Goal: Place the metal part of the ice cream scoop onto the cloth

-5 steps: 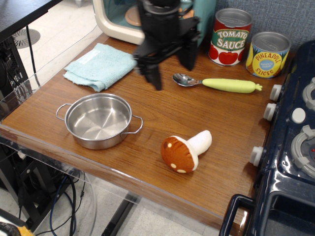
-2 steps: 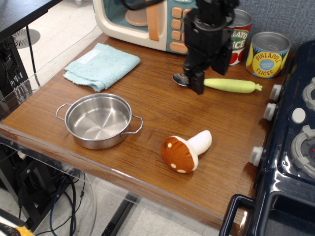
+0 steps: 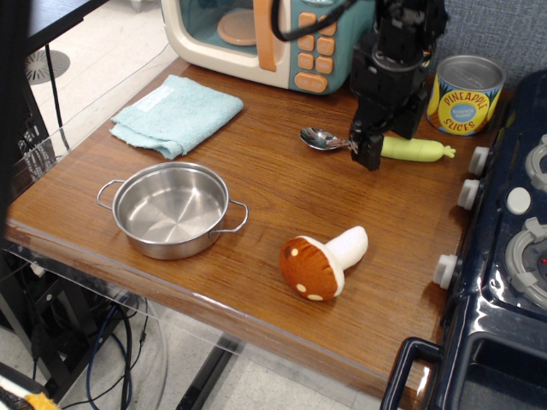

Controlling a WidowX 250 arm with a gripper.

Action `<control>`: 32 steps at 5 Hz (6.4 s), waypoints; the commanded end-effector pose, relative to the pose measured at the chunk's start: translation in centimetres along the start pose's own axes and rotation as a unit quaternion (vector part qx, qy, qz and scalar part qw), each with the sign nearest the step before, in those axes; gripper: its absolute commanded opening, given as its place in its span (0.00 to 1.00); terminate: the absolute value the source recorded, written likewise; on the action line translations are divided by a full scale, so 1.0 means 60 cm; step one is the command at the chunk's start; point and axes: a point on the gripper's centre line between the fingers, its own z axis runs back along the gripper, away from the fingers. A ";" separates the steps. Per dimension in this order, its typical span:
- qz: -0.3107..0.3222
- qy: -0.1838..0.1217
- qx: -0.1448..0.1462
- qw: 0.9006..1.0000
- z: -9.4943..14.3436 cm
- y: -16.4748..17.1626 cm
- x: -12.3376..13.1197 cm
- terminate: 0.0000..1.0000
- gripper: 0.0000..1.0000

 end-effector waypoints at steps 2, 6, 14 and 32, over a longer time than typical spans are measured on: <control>0.016 -0.005 -0.002 1.000 -0.007 -0.034 0.004 0.00 0.00; 0.011 0.011 -0.022 1.000 0.067 -0.030 0.011 0.00 0.00; -0.455 -0.067 0.060 0.886 0.238 0.222 0.351 0.00 0.00; -0.574 -0.026 0.064 0.816 0.157 0.258 0.382 1.00 1.00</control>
